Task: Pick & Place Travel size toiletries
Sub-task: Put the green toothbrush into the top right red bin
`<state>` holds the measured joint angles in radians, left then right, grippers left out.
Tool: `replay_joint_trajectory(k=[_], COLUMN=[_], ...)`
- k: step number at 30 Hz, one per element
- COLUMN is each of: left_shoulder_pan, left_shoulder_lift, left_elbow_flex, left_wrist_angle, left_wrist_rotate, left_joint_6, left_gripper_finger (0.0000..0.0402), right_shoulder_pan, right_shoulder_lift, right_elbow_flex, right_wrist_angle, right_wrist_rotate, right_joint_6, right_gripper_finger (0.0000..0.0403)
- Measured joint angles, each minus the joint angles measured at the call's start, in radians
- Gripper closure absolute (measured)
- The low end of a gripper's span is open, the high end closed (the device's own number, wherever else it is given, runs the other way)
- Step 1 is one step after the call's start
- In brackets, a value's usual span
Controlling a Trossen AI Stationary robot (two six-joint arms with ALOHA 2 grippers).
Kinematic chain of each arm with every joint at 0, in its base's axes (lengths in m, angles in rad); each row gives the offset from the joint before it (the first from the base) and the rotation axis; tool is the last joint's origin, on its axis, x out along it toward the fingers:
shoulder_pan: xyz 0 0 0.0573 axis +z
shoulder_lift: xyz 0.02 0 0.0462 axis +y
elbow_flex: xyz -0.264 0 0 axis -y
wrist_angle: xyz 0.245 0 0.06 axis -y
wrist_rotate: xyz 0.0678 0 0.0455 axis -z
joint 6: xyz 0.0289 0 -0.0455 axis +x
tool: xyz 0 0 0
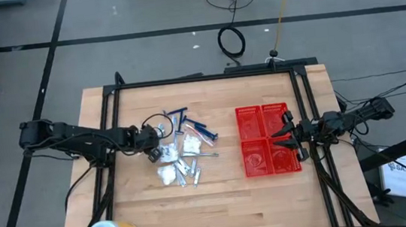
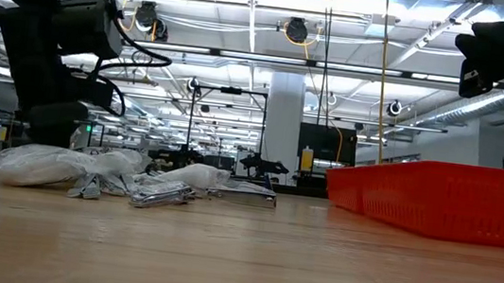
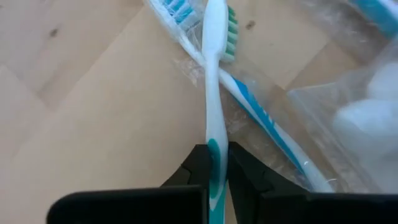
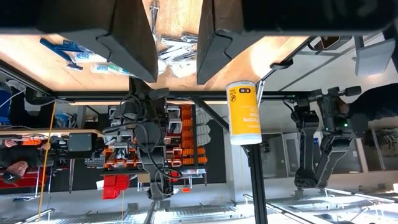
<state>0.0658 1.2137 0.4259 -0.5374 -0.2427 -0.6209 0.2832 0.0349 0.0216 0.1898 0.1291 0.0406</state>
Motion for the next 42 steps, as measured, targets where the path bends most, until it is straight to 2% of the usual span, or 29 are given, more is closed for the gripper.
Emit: replay_joint_trajectory(k=[6,16,22,26,34,42], left_shoulder_pan=[-0.004,-0.075,-0.109,-0.116,-0.109,-0.091], left_shoulder_lift=[-0.033,-0.07,-0.071,-0.071,-0.035,0.05], left_elbow_flex=[0.056,0.28,0.343,0.349,0.322,0.179], left_wrist_angle=[-0.017,-0.048,-0.035,-0.048,-0.255,-0.213], left_wrist_rotate=[-0.023,-0.118,-0.154,-0.154,-0.178,-0.153], left_joint_6=[-0.017,0.129,0.182,0.177,-0.033,-0.183], left_gripper_finger=[0.0395,0.0397,0.0395,0.0397,0.0396,0.0395], right_shoulder_pan=[0.0,0.0,0.0,0.0,0.0,0.0], right_shoulder_lift=[0.0,0.0,0.0,0.0,0.0,0.0], right_elbow_flex=[0.0,0.0,0.0,0.0,0.0,0.0], right_wrist_angle=[0.0,0.0,0.0,0.0,0.0,0.0], right_wrist_rotate=[0.0,0.0,0.0,0.0,0.0,0.0], right_joint_6=[0.0,0.0,0.0,0.0,0.0,0.0], right_gripper_finger=[0.0303,0.0303,0.0303,0.0303,0.0303,0.0303])
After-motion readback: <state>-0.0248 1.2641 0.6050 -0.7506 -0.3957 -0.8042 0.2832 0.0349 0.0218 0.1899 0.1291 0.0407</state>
